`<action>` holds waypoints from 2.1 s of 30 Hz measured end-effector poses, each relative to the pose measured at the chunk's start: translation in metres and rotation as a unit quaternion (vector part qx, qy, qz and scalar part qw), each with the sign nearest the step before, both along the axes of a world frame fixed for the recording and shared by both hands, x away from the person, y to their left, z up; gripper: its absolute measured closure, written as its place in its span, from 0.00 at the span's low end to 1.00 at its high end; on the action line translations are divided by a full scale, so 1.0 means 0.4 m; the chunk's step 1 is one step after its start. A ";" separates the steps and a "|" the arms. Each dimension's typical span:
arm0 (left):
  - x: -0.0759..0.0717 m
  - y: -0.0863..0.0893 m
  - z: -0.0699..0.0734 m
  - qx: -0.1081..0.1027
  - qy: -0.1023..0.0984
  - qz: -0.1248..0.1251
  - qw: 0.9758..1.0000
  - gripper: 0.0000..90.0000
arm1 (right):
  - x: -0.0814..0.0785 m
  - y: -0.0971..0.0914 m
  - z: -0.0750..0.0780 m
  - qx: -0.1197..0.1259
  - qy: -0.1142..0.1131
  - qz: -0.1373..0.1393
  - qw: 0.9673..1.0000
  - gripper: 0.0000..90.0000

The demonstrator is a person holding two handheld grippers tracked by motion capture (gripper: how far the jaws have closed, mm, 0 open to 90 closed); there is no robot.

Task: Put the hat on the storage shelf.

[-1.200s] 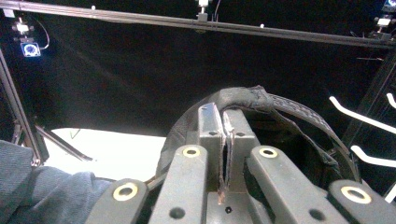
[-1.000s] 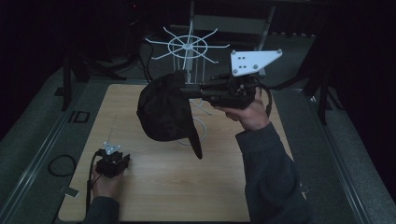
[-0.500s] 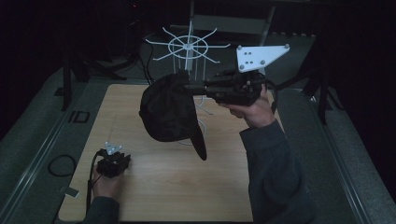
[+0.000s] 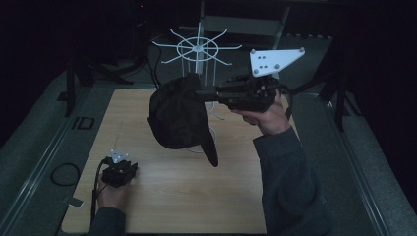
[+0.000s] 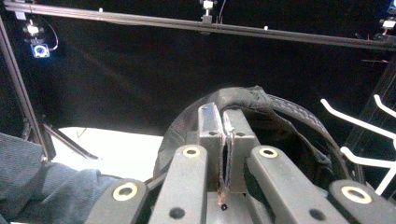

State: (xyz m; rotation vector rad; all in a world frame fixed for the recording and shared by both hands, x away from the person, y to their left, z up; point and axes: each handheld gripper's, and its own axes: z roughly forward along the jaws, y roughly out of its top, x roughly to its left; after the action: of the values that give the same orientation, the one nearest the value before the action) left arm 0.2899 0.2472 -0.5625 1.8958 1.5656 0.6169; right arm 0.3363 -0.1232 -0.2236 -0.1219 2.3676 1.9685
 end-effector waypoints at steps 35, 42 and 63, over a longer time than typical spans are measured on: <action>0.000 -0.001 0.000 0.003 0.000 -0.003 1.000 0.75 | 0.020 0.014 -0.029 0.002 0.011 0.001 1.000 0.97; 0.000 -0.001 0.000 0.004 -0.001 -0.003 1.000 0.75 | 0.013 0.034 -0.006 0.006 0.005 0.010 1.000 0.97; -0.002 -0.004 -0.002 0.004 -0.004 -0.007 1.000 0.75 | 0.039 0.036 0.056 0.033 0.003 0.004 0.999 0.97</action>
State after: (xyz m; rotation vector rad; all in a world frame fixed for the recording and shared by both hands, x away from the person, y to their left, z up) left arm 0.2893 0.2455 -0.5632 1.9077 1.5453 0.6238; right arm 0.3520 -0.1086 -0.2013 -0.1233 2.3060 2.0502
